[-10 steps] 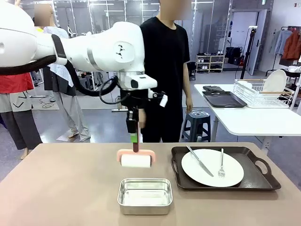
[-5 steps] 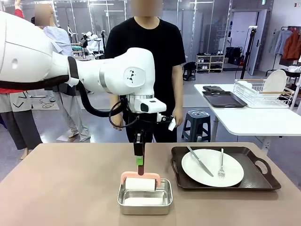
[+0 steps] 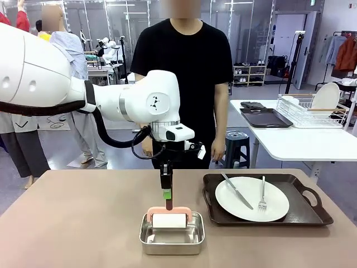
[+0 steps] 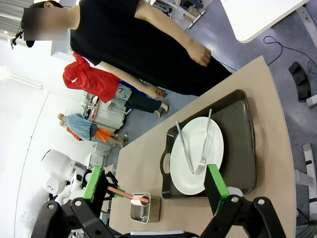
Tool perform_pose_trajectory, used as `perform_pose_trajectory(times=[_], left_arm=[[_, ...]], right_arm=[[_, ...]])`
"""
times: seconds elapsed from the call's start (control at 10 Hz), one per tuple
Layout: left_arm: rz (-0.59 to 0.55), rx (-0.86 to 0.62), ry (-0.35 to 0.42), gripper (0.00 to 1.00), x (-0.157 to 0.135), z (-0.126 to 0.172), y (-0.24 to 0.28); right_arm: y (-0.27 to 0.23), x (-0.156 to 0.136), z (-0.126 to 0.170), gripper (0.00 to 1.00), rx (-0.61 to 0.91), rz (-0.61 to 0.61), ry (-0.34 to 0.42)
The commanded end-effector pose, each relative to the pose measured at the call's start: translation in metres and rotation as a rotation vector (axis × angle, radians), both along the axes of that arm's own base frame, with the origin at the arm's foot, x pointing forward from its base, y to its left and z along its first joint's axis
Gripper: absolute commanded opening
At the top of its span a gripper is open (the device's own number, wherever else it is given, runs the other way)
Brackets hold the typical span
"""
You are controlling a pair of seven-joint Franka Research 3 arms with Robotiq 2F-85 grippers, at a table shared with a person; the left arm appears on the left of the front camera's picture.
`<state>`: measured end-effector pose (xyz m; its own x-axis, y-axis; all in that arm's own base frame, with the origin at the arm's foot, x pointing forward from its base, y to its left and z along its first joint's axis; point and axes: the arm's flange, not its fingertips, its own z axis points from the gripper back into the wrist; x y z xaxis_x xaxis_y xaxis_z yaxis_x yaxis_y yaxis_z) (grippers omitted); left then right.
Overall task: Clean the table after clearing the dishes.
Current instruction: Place the Lint Roller back on top of the Airtight Container.
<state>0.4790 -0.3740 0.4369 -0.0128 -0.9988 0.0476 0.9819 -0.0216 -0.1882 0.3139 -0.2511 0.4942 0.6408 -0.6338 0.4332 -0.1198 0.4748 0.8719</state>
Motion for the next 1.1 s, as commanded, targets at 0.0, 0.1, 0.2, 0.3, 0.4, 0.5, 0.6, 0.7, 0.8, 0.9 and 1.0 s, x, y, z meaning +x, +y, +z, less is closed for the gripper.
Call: perform_pose_trajectory(times=[0.0,0.1,0.2,0.3,0.4,0.5,0.6,0.7,0.8,0.9,1.0], left_arm=[[0.016,-0.026,0.009,0.2,0.004,-0.018,0.008],[0.022,-0.025,0.001,0.2,0.008,-0.023,0.01],[0.045,0.011,-0.014,0.2,0.012,-0.03,0.011],[0.049,0.007,-0.018,0.2,0.014,-0.036,0.014],[0.058,0.007,-0.009,0.2,0.016,-0.038,0.015],[0.051,0.009,-0.011,0.2,0.016,-0.037,0.015],[0.054,0.012,-0.012,0.38,0.016,-0.034,0.014],[0.052,0.016,-0.01,0.5,0.017,-0.034,0.015],[0.051,0.011,-0.013,0.69,0.017,-0.032,0.014],[0.047,0.006,-0.025,0.79,0.016,-0.026,0.014],[0.053,0.011,-0.031,0.97,0.015,-0.022,0.014]], right_arm=[[0.0,-0.002,0.002,1.0,0.004,0.004,-0.017],[0.0,-0.002,0.002,1.0,0.004,0.004,-0.017],[0.0,-0.002,0.002,1.0,0.004,0.004,-0.017],[0.0,-0.002,0.002,1.0,0.004,0.004,-0.017],[0.0,-0.002,0.002,1.0,0.004,0.004,-0.017],[0.0,-0.002,0.002,1.0,0.004,0.004,-0.017],[0.0,-0.002,0.002,1.0,0.004,0.004,-0.017],[0.0,-0.002,0.002,1.0,0.004,0.004,-0.017],[0.0,-0.002,0.002,1.0,0.004,0.004,-0.017],[0.0,-0.002,0.002,1.0,0.004,0.004,-0.017],[0.0,-0.002,0.002,1.0,0.004,0.004,-0.017]])
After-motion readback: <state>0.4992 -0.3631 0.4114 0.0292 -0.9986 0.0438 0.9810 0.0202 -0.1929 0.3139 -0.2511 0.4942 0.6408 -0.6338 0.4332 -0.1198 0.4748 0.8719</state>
